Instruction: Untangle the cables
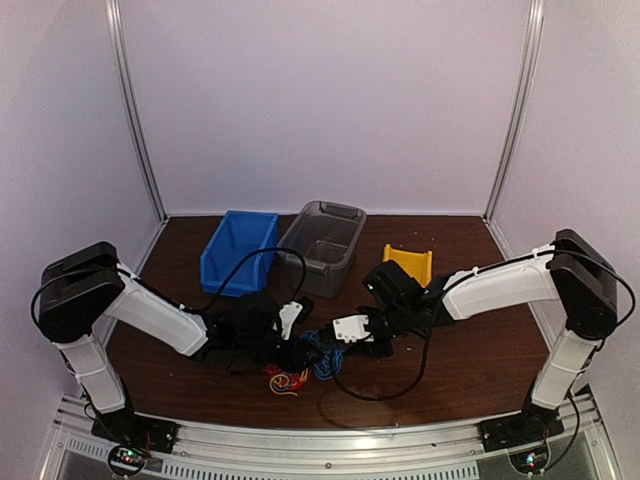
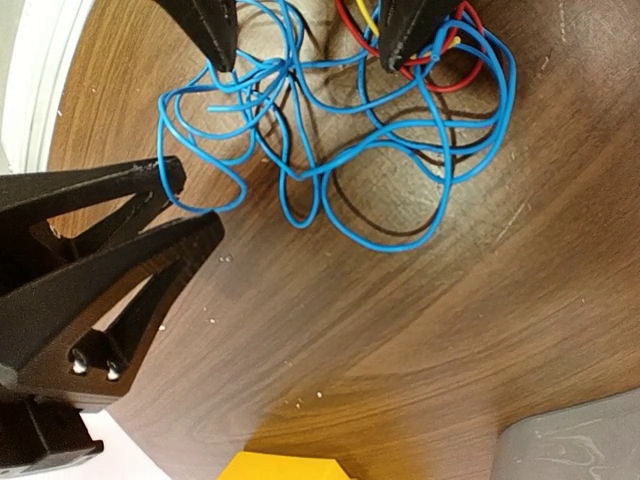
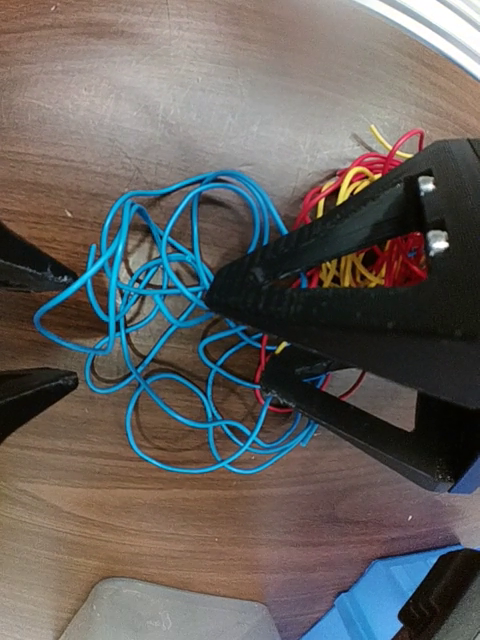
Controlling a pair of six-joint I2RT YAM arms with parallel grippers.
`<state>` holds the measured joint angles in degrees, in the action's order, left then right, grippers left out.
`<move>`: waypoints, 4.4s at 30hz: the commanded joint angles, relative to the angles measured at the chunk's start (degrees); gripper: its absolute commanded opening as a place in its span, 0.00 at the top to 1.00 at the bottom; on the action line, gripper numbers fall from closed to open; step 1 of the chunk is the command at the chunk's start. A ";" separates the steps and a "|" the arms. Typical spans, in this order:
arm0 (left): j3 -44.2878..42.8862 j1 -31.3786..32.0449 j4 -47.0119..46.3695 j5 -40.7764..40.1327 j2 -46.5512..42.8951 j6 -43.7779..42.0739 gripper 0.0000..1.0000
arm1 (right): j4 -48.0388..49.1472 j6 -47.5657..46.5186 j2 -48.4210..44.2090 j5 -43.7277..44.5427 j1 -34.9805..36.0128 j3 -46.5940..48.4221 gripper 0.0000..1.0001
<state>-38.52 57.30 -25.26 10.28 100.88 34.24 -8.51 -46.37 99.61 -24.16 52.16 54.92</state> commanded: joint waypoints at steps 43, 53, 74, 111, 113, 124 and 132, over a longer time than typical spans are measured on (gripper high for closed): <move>-0.94 -0.46 0.78 2.41 4.31 -1.41 0.51 | -17.75 18.88 -17.22 -18.73 -16.72 23.75 1.00; 0.31 -0.36 -1.58 3.11 -3.12 -2.01 0.42 | -18.12 17.28 -18.85 -20.01 -18.21 19.24 1.00; -8.84 3.96 -6.08 -7.01 -15.66 -9.46 0.36 | -12.78 24.98 -16.58 -30.53 -17.73 8.35 1.00; -8.43 1.27 9.50 -19.96 -17.11 -15.21 0.82 | -12.67 27.37 -21.14 -26.26 -23.91 9.20 1.00; -7.90 1.27 7.77 -17.03 -15.81 -15.26 0.76 | -12.84 27.58 -21.01 -26.82 -23.90 9.41 1.00; -7.67 1.49 -7.47 -6.10 -11.78 -14.39 0.45 | -14.52 26.93 -21.50 -27.07 -23.93 9.44 1.00; -14.86 2.26 -10.49 5.95 -3.79 -13.40 0.43 | -14.35 27.26 -22.21 -27.19 -23.87 9.26 1.00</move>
<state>-50.06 58.70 -30.09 8.95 94.00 20.01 -22.65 -19.25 79.48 -51.59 28.03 63.70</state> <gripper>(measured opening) 0.571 0.012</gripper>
